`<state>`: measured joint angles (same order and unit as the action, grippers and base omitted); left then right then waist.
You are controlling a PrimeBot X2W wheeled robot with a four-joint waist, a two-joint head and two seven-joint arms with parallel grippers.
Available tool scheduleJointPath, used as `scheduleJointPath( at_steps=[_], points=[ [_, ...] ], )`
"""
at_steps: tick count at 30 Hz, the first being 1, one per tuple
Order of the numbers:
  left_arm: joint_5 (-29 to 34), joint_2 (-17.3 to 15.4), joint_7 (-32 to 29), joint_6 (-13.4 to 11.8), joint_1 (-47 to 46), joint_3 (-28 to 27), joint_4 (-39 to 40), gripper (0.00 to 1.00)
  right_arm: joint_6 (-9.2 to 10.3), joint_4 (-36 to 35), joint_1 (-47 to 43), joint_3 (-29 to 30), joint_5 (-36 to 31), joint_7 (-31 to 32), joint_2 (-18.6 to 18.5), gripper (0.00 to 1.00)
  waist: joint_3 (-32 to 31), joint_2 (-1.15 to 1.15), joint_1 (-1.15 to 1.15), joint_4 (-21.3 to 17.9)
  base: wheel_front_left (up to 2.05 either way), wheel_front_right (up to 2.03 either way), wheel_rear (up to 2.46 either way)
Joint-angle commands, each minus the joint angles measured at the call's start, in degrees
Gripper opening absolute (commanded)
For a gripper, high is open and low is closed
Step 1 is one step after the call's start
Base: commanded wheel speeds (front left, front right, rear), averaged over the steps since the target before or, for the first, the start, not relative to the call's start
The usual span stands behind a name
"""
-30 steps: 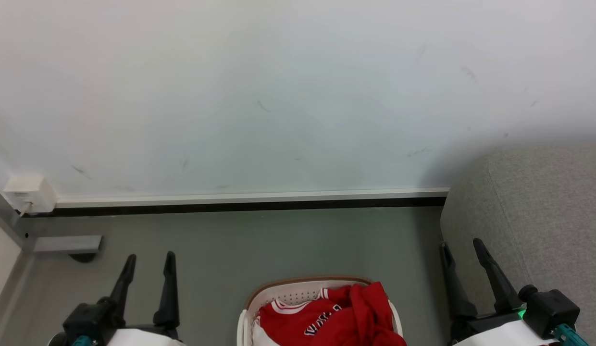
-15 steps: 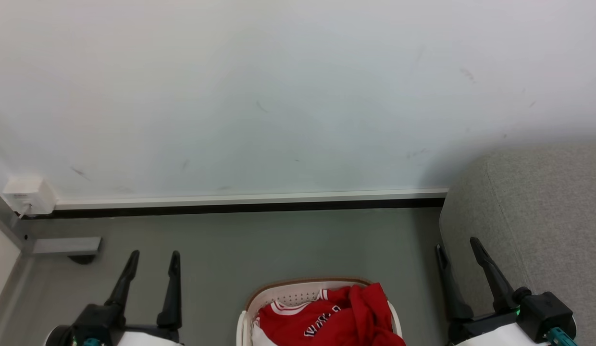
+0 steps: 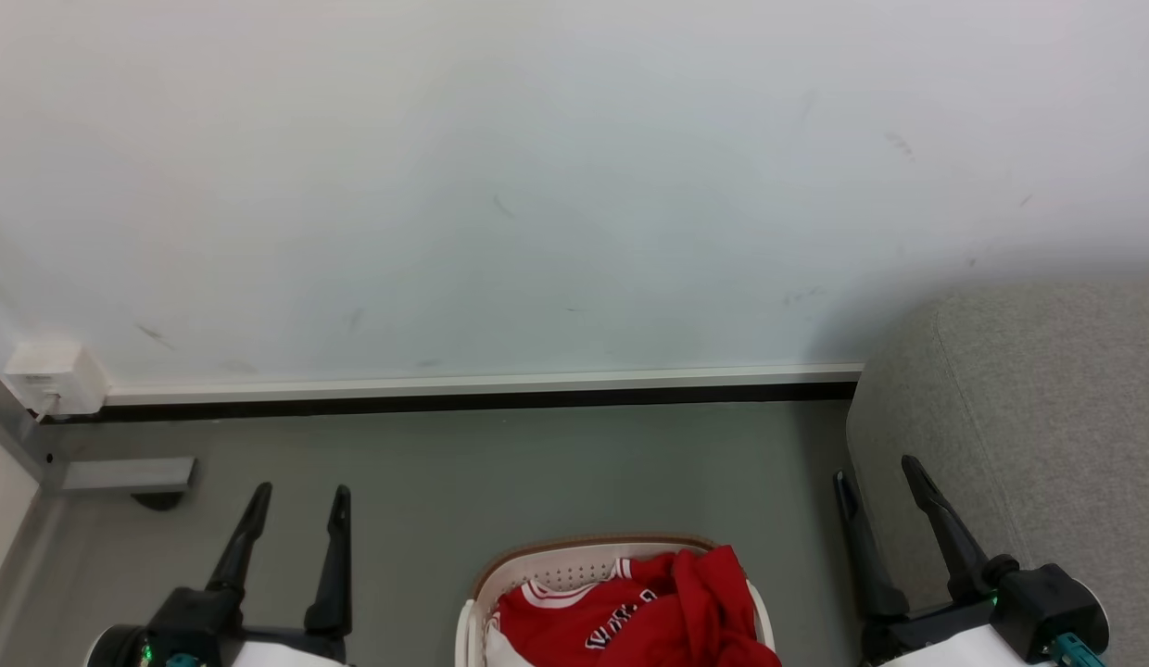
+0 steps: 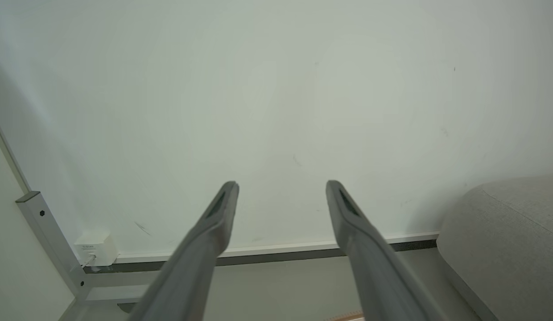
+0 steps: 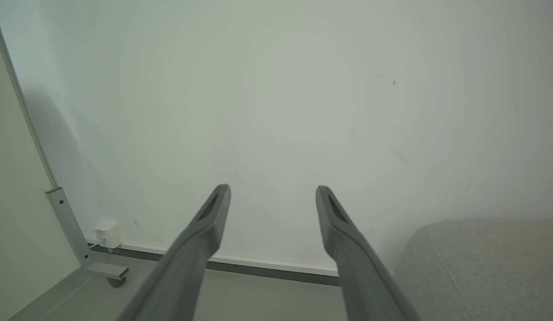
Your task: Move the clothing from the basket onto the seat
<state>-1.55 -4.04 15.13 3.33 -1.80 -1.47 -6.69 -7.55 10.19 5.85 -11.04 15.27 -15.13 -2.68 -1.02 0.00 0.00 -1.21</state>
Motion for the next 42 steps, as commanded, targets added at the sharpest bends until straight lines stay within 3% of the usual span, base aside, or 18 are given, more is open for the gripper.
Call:
scheduleJointPath(
  at_steps=[1, 28, 42],
  points=[
    [-0.2, 0.0, 0.0, 0.1, 0.4, -0.2, 0.0, 1.00, 0.12, -0.2, 0.8, 0.0, 0.2, 0.0, -0.4, 1.00, 0.0, 0.00, 0.00, 0.0, 0.00, 0.00, 0.00],
    [-2.7, 0.9, 0.0, 2.2, -0.4, -2.1, -0.5, 1.00, 0.12, -0.4, 1.0, 0.6, -0.8, 0.0, -0.4, 1.00, 2.1, 0.00, 0.00, -1.8, 0.00, 0.00, 0.00],
    [-5.7, -0.1, 0.0, 4.1, -5.7, -1.9, -0.3, 1.00, 0.12, -3.7, 4.2, 3.2, -3.4, 0.0, -0.3, 1.00, 12.0, 0.00, 0.00, -6.4, 0.00, 0.00, 0.00]
  ],
)
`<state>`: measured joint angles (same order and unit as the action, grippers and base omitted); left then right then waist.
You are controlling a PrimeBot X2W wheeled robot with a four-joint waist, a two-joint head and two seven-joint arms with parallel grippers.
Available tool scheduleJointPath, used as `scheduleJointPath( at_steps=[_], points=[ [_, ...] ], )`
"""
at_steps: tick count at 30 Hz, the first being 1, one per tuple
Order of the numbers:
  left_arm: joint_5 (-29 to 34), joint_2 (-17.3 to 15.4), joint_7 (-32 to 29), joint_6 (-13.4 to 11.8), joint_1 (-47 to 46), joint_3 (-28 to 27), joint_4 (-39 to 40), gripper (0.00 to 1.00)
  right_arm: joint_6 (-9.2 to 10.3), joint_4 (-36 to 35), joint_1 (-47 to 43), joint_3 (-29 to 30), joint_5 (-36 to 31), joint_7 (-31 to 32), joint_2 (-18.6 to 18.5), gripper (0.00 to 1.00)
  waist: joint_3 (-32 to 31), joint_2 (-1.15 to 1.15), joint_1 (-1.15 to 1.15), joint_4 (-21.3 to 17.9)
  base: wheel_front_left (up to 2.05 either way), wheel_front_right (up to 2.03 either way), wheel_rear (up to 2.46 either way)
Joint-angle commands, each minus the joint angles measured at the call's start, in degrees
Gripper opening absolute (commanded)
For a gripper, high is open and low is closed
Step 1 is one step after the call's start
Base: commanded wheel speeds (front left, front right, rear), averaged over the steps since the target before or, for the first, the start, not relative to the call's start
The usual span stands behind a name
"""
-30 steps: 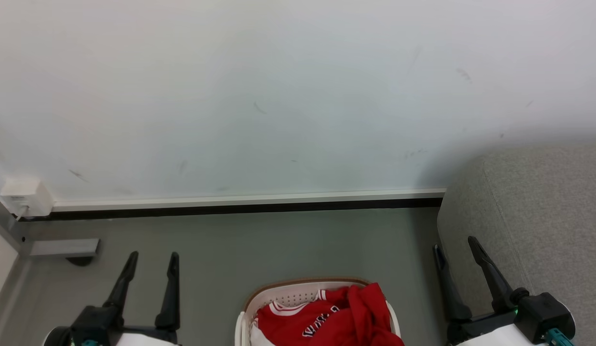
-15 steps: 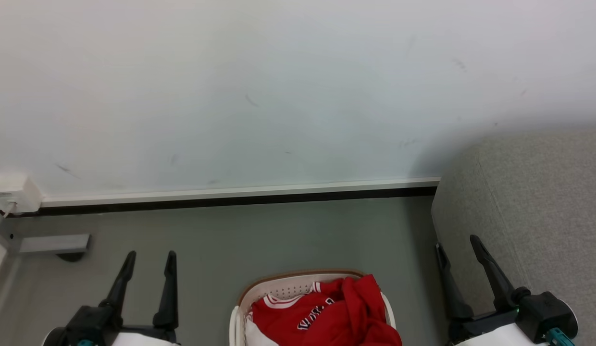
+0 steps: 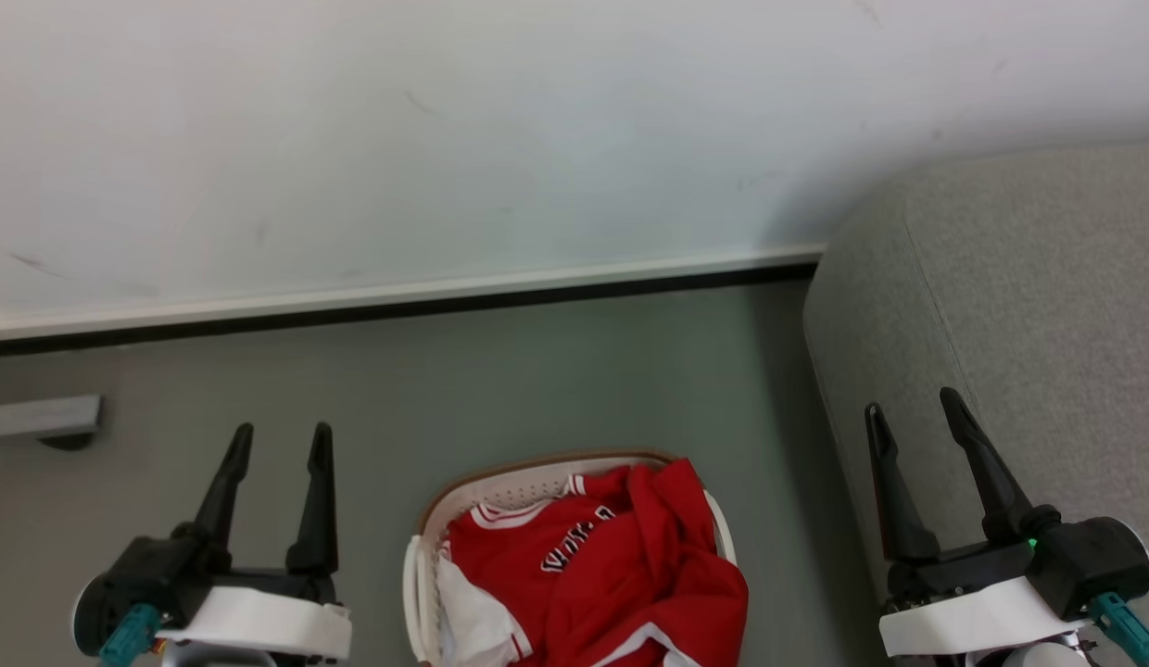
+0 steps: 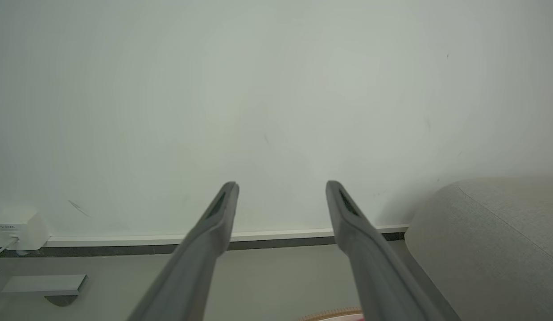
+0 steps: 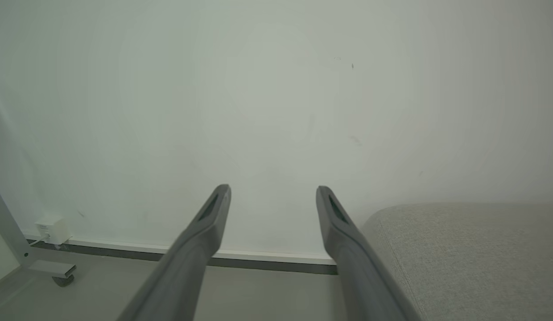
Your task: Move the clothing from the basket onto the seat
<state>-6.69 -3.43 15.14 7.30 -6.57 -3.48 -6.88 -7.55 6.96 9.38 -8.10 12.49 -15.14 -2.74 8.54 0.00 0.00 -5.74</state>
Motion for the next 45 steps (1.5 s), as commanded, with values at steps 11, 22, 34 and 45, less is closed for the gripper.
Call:
scheduleJointPath(
  at_steps=[11, 22, 34, 45],
  points=[
    [-4.2, -8.0, 0.0, 0.1, -7.3, 8.2, -3.4, 1.00, 0.12, -5.5, 4.1, 1.3, -0.5, 0.0, -0.2, 1.00, 13.2, 0.00, 0.00, -6.6, 0.00, 0.00, 0.00],
    [-9.2, -15.3, 0.0, 0.1, -15.4, 18.5, -13.0, 1.00, 0.12, -11.0, 8.4, 1.7, 2.4, 0.0, -0.2, 1.00, 23.5, 0.00, 0.00, -10.6, 0.00, 0.00, 0.00],
    [-14.8, -23.3, -2.3, 0.1, -26.6, 37.3, -26.4, 1.00, 0.12, -18.2, 12.8, 1.7, 6.2, 0.0, -0.2, 1.00, 33.1, 0.00, 0.00, -14.9, 0.00, 0.00, 0.00],
    [-14.6, -26.9, -7.5, 0.1, -35.9, 52.2, -35.6, 1.00, 0.12, -24.2, 13.0, 0.2, 9.6, 0.0, -0.2, 1.00, 39.1, 0.00, 0.00, -19.2, 0.00, 0.00, 0.00]
  ],
)
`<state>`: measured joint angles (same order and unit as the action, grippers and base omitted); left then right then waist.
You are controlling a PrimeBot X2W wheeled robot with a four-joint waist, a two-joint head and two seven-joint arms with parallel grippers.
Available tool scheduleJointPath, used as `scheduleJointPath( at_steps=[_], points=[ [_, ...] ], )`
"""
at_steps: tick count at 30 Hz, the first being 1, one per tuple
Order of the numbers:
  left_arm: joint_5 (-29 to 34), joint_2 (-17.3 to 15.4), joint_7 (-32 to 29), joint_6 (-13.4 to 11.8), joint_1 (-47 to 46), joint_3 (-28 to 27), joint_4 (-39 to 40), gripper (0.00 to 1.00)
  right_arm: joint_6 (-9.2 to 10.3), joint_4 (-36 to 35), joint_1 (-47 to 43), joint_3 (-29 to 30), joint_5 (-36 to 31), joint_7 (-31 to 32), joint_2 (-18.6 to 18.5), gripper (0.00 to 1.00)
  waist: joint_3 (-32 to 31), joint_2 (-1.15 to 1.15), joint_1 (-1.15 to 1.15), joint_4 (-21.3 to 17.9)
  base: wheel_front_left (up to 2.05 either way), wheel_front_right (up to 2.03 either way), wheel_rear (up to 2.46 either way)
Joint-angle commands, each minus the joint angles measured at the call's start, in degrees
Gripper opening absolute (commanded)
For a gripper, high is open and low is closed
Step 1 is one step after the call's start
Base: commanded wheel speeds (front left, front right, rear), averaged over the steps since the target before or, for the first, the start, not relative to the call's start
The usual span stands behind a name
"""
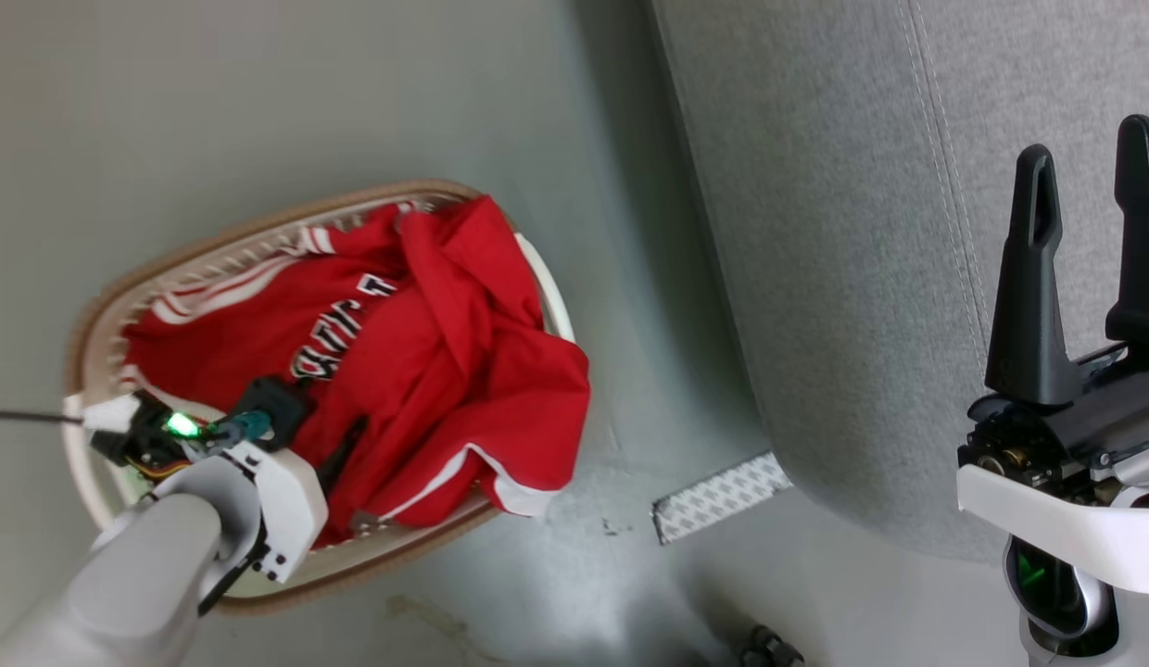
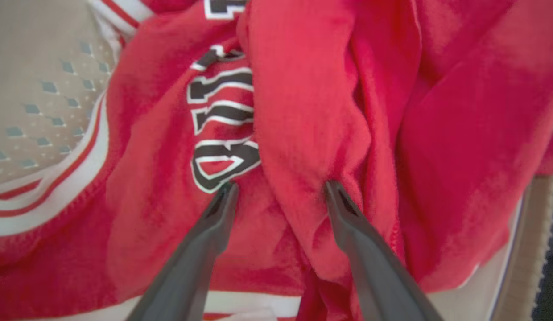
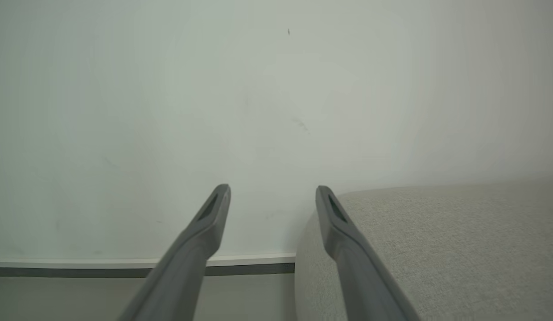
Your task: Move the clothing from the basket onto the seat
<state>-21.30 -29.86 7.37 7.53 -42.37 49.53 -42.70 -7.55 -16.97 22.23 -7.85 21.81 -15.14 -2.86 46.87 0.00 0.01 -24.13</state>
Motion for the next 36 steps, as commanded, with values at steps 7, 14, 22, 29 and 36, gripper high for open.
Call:
scheduleJointPath(
  at_steps=[7, 14, 22, 29, 36],
  points=[
    [0.0, -1.2, -3.4, -0.1, -4.6, 3.2, -5.1, 1.00, 0.12, -1.2, -0.1, -0.7, 2.2, 0.0, -0.1, 1.00, 3.7, 0.00, -0.01, -2.6, 0.00, 0.00, 0.00],
    [1.3, -0.4, -8.3, -0.1, -7.2, 6.5, -11.1, 1.00, 0.12, -1.6, 0.0, -1.4, 3.3, 0.0, 0.0, 1.00, 5.3, 0.00, -0.01, -3.8, 0.00, 0.00, 0.00],
    [-1.2, 1.3, -6.9, -0.1, -8.9, 8.3, -13.8, 0.00, 0.12, -0.7, 0.3, -1.5, 3.5, 0.0, -0.1, 1.00, 5.0, 0.00, -0.01, -3.8, 0.00, 0.00, 0.00],
    [-5.2, 5.3, -3.3, -0.1, -8.5, 9.7, -15.2, 0.00, 0.12, 1.2, 1.1, -0.6, 1.5, 0.0, -0.1, 1.00, -0.4, 0.00, -0.01, -2.1, 0.00, 0.00, 0.00],
    [-9.1, 10.2, 3.5, -0.1, -4.0, 11.6, -17.7, 0.00, 0.12, 4.1, -0.2, 0.6, -3.1, 0.0, -0.1, 1.00, -10.6, 0.00, -0.01, 2.2, 0.00, 0.00, 0.00]
  ],
)
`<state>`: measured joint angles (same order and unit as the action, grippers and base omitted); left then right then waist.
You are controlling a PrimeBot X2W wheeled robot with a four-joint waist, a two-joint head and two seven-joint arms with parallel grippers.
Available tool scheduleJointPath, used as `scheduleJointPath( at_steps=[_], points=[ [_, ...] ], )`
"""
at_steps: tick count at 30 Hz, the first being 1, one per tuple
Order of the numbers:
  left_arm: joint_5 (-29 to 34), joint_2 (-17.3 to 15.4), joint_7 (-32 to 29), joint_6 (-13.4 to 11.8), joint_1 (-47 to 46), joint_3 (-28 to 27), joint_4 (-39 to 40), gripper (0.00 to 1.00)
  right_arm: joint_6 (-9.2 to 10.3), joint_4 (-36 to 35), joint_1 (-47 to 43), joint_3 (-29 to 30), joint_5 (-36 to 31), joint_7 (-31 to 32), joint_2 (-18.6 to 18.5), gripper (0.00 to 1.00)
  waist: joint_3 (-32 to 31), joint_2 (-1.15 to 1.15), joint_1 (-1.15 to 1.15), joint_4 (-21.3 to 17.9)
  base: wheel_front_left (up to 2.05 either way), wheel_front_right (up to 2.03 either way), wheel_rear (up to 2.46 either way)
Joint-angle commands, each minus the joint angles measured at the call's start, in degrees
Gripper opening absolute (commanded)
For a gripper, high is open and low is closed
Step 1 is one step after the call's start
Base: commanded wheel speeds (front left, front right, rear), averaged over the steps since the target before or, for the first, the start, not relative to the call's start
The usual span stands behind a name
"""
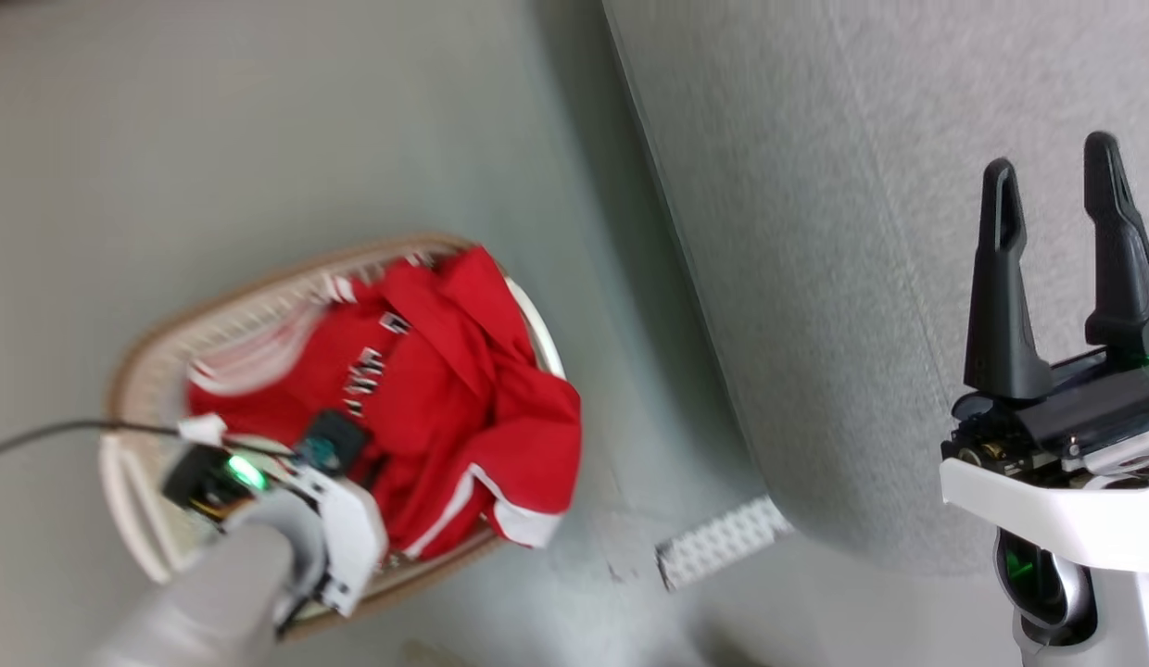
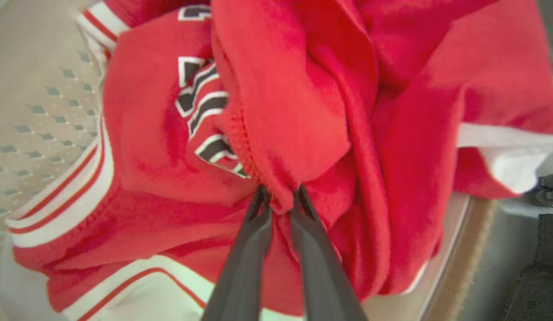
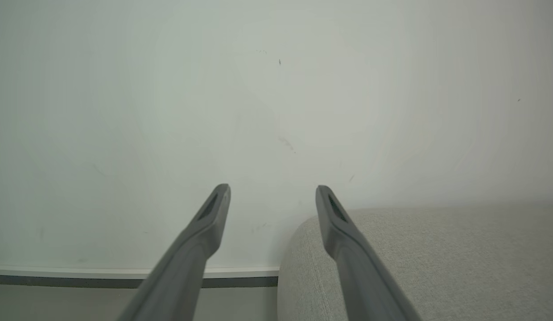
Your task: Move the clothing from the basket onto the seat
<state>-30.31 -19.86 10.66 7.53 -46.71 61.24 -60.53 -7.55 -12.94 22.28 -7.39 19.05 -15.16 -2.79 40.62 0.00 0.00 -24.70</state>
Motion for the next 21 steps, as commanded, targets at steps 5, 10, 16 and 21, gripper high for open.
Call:
scheduleJointPath(
  at_steps=[5, 10, 16, 21],
  points=[
    [-3.8, 2.8, 3.0, -0.1, 3.6, 1.3, 0.7, 0.00, 0.12, 2.9, -2.0, 1.2, -3.0, 0.0, -0.2, 1.00, -12.2, 0.00, 0.00, 6.4, 0.00, 0.00, 0.00],
    [-7.6, 5.3, 4.2, -0.1, 5.8, 1.3, 3.2, 0.00, 0.12, 5.6, -4.1, 1.9, -4.8, 0.0, -0.2, 1.00, -19.1, 0.00, 0.00, 9.9, 0.00, 0.00, 0.00],
    [-9.7, 7.1, 4.5, -0.1, 8.2, -1.6, 8.9, 0.00, 0.12, 8.9, -7.2, 3.2, -6.5, 0.0, -0.2, 1.00, -27.0, 0.00, 0.00, 13.8, 0.00, 0.00, 0.00],
    [-9.2, 7.7, 4.5, -0.2, 11.6, -5.9, 15.2, 0.00, 0.12, 11.4, -9.9, 3.4, -7.0, 0.0, -0.2, 1.00, -33.3, 0.00, 0.00, 16.3, 0.00, 0.00, 0.00]
  ],
)
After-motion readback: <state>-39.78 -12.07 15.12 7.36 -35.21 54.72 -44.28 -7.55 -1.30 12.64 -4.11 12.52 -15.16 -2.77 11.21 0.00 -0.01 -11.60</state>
